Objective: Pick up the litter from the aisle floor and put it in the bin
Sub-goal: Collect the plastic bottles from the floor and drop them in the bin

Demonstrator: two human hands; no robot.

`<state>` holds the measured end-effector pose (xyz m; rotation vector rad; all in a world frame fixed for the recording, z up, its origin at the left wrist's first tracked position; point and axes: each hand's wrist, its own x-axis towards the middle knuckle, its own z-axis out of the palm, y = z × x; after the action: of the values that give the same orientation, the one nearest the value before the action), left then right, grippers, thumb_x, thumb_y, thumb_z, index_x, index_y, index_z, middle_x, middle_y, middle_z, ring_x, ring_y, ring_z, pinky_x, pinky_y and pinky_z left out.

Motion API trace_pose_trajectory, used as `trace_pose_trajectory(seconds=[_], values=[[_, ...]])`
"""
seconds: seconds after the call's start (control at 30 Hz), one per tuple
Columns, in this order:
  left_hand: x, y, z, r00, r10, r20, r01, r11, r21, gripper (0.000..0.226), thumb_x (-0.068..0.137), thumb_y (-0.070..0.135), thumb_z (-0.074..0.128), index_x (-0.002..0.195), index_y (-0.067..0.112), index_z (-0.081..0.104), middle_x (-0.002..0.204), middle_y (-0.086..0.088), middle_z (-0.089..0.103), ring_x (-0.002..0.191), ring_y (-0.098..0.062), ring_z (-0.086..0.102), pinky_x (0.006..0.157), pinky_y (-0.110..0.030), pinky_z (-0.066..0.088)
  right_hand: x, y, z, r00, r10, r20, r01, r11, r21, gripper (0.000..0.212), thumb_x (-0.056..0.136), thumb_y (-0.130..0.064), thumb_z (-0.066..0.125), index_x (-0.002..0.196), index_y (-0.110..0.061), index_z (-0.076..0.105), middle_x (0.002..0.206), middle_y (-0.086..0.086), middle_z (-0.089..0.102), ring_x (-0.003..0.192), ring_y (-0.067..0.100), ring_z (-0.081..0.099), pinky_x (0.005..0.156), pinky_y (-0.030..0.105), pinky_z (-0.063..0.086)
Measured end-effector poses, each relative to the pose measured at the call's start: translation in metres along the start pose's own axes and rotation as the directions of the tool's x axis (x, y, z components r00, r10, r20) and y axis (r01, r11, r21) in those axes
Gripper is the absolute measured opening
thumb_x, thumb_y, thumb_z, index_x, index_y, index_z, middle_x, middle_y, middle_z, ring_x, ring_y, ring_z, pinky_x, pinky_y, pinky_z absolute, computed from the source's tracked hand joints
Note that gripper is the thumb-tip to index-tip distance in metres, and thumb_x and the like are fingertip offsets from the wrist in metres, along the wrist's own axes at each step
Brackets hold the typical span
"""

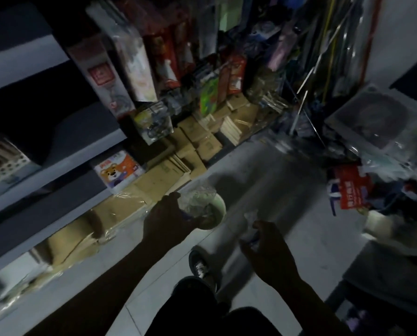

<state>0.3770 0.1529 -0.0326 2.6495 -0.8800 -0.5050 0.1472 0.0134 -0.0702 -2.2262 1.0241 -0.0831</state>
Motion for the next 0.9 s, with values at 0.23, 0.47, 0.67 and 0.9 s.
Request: trace_pose_trajectory(seconds=[0.23,0.47,0.67,0.9], values=[[0.054,-0.023,0.026,0.97,-0.24,0.046,0.244,0.964,-0.103,0.095,0.068,0.082,0.066,0.14,0.022,0.048,0.117,0.002,0.068,0.101,-0.018,0.065,0.075,-0.03,0.049,0.086,-0.003,0.02,0.977,-0.054,0.204,0.073,0.994,-0.087,0.062,0.081,-0.069,0.055,0.124,-0.025,0.051,0.106,-0.009,0.055,0.092,0.007,0.057,0.071,0.027,0.054],[0.1,-0.023,0.095,0.882,-0.455,0.118,0.469,0.872,-0.141,0.091,0.068,0.078,0.07,0.137,0.021,0.049,0.12,-0.003,0.067,0.101,-0.021,0.066,0.073,-0.029,0.05,0.169,0.017,0.066,0.957,-0.014,0.289,0.033,0.998,-0.06,0.057,0.078,-0.062,0.061,0.119,-0.023,0.054,0.108,-0.003,0.049,0.089,0.01,0.054,0.074,0.036,0.056],[0.152,-0.026,0.218,0.667,-0.703,0.246,0.739,0.581,-0.342,0.087,0.069,0.062,0.08,0.139,0.024,0.044,0.114,0.002,0.068,0.094,-0.015,0.062,0.071,-0.031,0.05,0.247,0.088,0.162,0.893,0.022,0.449,0.019,0.996,-0.085,0.06,0.079,-0.073,0.051,0.119,-0.028,0.053,0.103,-0.009,0.056,0.096,0.01,0.061,0.082,0.036,0.057],[0.207,-0.055,0.384,0.521,-0.783,0.341,0.848,0.429,-0.312,0.09,0.068,0.064,0.079,0.138,0.019,0.045,0.12,-0.003,0.067,0.104,-0.022,0.063,0.073,-0.033,0.048,0.312,0.18,0.277,0.877,0.018,0.48,0.049,0.991,-0.127,0.074,0.083,-0.076,0.05,0.133,-0.021,0.047,0.11,-0.004,0.06,0.086,0.003,0.058,0.069,0.013,0.048]])
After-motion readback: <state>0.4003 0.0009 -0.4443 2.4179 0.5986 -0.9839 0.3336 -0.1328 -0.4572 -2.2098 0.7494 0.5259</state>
